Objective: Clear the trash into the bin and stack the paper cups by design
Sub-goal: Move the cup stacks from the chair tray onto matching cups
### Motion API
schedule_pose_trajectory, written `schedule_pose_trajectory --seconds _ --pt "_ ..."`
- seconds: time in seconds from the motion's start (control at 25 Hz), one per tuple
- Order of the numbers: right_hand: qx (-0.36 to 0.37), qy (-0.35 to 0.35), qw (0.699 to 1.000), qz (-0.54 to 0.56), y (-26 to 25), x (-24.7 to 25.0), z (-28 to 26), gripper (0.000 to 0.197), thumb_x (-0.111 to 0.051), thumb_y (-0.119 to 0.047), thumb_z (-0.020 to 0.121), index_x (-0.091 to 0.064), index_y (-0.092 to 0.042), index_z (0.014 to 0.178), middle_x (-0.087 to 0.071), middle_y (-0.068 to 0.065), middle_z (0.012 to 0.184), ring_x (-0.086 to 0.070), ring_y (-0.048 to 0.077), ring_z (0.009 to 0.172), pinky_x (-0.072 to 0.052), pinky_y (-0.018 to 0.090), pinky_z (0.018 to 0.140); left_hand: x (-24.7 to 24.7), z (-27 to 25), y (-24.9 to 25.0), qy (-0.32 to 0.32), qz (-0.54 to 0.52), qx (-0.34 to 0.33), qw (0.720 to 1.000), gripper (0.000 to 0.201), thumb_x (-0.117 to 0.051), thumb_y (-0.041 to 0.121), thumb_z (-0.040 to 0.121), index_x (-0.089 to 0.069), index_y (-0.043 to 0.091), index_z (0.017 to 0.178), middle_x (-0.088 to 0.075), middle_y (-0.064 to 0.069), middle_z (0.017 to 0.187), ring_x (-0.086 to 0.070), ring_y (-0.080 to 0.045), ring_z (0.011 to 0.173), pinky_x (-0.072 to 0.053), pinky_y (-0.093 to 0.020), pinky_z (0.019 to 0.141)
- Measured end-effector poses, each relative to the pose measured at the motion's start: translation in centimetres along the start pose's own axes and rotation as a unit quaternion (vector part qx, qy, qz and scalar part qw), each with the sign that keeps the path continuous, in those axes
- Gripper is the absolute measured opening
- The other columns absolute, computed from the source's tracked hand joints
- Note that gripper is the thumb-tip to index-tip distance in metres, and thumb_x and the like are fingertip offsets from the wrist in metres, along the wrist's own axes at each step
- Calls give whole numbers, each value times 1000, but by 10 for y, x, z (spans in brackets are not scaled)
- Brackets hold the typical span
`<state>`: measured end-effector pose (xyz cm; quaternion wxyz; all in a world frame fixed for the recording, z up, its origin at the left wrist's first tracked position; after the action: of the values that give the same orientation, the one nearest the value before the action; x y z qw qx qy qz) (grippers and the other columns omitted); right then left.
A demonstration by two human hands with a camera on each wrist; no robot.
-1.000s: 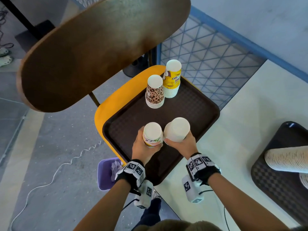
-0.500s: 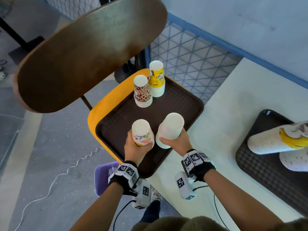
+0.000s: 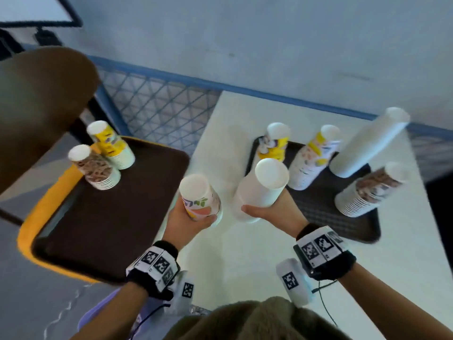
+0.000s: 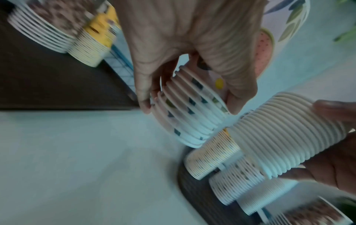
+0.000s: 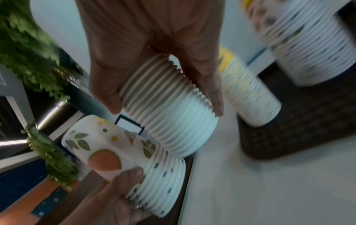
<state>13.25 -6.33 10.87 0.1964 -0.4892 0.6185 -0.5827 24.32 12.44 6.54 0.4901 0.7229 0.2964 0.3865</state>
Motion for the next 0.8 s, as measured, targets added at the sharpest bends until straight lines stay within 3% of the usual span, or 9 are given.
schedule_pose_trajectory --seconds 0.08,0.16,0.28,0.36,0.44,0.52,0.64,0.72,0.8 --pt "13 49 999 -1 -3 59 -17 76 -86 -30 47 -54 -17 115 -65 2 113 -61 16 106 -50 36 92 -48 -3 20 -42 -10 -18 999 70 -79 39 38 -51 26 100 -62 18 88 -58 20 70 -45 -2 67" --pt "31 83 996 1 -12 113 -27 76 -85 -32 48 -53 -16 115 -65 0 112 -61 12 103 -50 26 88 -90 -4 42 -70 0 -44 997 76 -73 47 35 -50 26 103 -61 21 89 -58 17 74 -42 2 66" --pt "49 126 991 2 -32 186 -33 56 -82 -17 63 -53 -15 111 -62 -8 100 -57 -5 88 -49 5 74 -146 2 82 -99 14 -86 991 68 -85 29 52 -47 26 109 -60 16 95 -60 -1 89 -41 4 71" --pt "64 168 984 2 -42 229 -27 67 -83 -28 59 -53 -13 117 -63 -4 105 -60 -1 90 -52 13 80 -176 9 111 -95 2 -116 989 62 -83 15 62 -46 25 111 -59 11 101 -58 -7 95 -43 1 76" --pt "75 202 976 13 -49 263 -18 81 -83 -38 51 -52 -12 121 -64 1 112 -63 12 99 -56 34 85 -199 18 140 -78 -9 -148 986 63 -82 14 63 -45 19 114 -59 8 107 -57 -8 98 -45 -7 81" --pt "78 225 971 28 -54 294 -7 73 -82 -30 59 -50 -12 122 -63 1 112 -62 18 102 -56 46 82 -217 27 168 -59 -14 -176 982 67 -82 20 62 -43 19 116 -59 8 109 -58 -7 98 -45 -13 84" --pt "77 263 960 66 -60 330 16 67 -80 -22 65 -47 -14 123 -61 0 113 -61 19 103 -56 49 79 -232 40 197 -22 14 -198 980 62 -80 22 65 -40 25 113 -56 13 102 -56 -3 89 -40 3 68" --pt "70 273 957 74 -63 346 32 72 -81 -24 64 -44 -14 125 -59 0 116 -59 19 104 -56 49 78 -240 48 211 -1 36 -199 979 64 -79 25 66 -42 20 118 -55 12 102 -54 -6 90 -41 -2 68" --pt "51 265 960 73 -62 353 48 79 -82 -28 61 -41 -15 126 -57 -1 117 -57 20 106 -54 52 78 -246 56 215 6 52 -186 981 65 -79 28 66 -42 18 119 -55 11 102 -54 -9 92 -42 -17 77"
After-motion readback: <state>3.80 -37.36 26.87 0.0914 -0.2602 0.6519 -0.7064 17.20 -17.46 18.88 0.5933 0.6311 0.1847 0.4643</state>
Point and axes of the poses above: each hand's wrist, its own z-axis towards the middle knuckle, its own x-axis out of the back of the hand, y = z × x, the point moved 1 cm from there along z, towards the middle knuckle
